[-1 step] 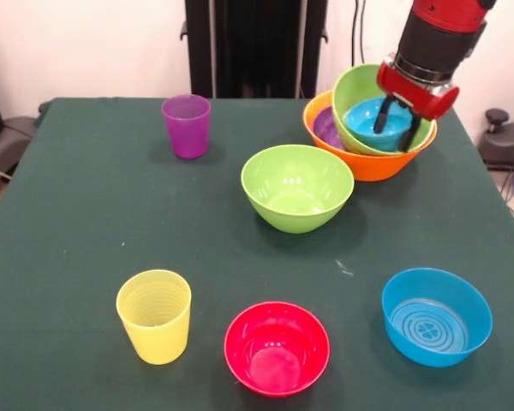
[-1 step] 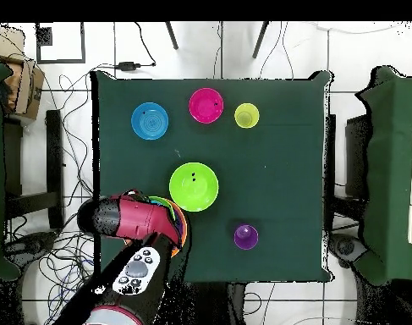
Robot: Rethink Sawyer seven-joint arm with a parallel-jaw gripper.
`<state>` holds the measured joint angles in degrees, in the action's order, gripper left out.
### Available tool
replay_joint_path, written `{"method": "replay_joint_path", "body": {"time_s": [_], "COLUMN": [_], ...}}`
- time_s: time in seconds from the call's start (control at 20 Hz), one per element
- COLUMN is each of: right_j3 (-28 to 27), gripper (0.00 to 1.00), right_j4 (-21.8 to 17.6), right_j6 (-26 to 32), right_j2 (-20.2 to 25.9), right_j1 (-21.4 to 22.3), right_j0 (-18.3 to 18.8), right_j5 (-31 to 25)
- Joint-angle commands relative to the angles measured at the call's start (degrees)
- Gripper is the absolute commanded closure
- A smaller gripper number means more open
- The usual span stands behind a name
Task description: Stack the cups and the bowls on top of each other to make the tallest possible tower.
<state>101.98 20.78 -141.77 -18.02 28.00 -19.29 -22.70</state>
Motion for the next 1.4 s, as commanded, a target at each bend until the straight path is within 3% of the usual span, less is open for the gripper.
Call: {"method": "replay_joint_path", "body": {"time_s": [0.05, 0.7, 1.4], "right_j3": [-3.6, -2.2, 0.7], "gripper": [1.0, 1.0, 1.0], "right_j4": [1.1, 0.2, -1.7], "right_j6": [-9.5, -7.2, -6.7], "right_j2": [1.7, 2.3, -1.4], "right_j1": [-4.1, -0.4, 9.6], "right_j0": [-0.2, 1.2, -0.7], "right_j5": [-1.9, -6.5, -16.8]}}
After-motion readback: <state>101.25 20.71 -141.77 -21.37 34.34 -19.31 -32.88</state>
